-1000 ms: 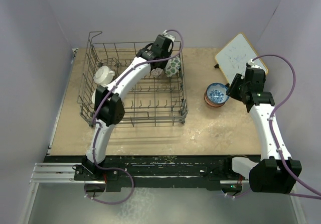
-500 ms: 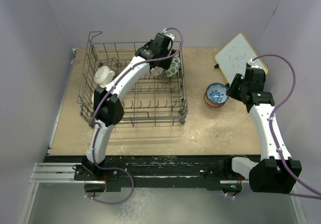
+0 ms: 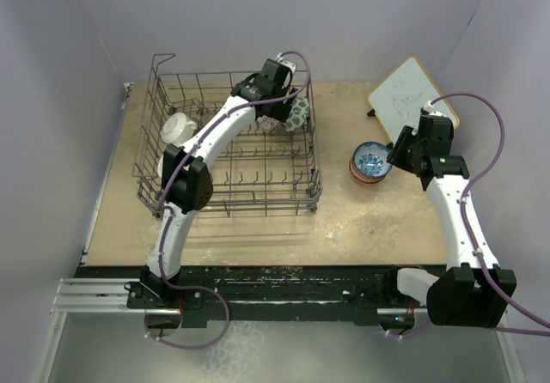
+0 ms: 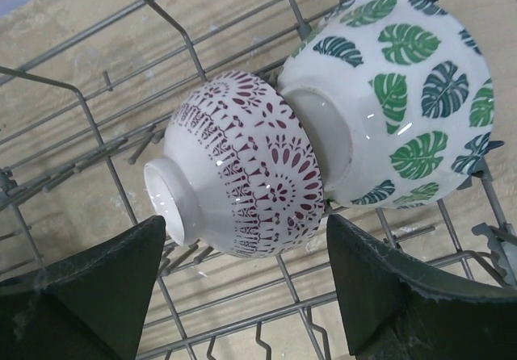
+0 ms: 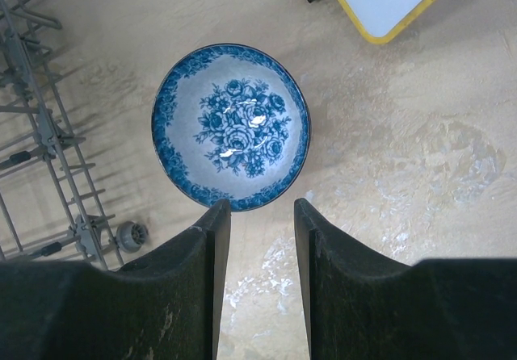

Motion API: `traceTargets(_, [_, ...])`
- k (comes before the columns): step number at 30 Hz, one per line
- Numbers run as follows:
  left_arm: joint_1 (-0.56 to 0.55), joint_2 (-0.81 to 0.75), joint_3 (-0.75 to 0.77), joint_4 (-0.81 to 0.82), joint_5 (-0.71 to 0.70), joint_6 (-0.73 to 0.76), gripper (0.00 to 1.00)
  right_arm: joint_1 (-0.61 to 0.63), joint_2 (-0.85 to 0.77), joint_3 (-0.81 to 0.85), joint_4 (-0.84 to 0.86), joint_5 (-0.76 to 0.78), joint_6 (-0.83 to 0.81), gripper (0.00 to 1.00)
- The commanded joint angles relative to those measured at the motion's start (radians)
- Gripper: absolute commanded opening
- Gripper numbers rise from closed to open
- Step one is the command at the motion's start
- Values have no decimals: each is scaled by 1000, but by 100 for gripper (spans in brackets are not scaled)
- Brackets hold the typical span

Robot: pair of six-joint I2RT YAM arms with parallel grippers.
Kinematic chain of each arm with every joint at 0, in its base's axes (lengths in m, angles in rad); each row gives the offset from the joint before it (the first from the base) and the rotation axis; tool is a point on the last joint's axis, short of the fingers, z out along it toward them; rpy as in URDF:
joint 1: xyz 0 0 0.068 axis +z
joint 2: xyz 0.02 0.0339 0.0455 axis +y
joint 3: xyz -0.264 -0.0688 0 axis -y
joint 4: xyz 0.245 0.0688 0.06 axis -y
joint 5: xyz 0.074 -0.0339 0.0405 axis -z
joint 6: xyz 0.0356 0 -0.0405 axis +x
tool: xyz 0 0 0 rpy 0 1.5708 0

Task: Unload the bowls from the dish rack

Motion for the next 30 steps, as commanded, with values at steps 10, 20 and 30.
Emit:
traceTargets(10, [3,36,-23,24,18,-7,80,2,15,3,27,3,-15,40])
traceTargets(20, [3,56,-25,24,-54,0,78,2,26,7,30,-3,-23,40])
traceTargets(30, [0,28,-72,65,-96,-15,89,2,26,11,29,-6,-24,40])
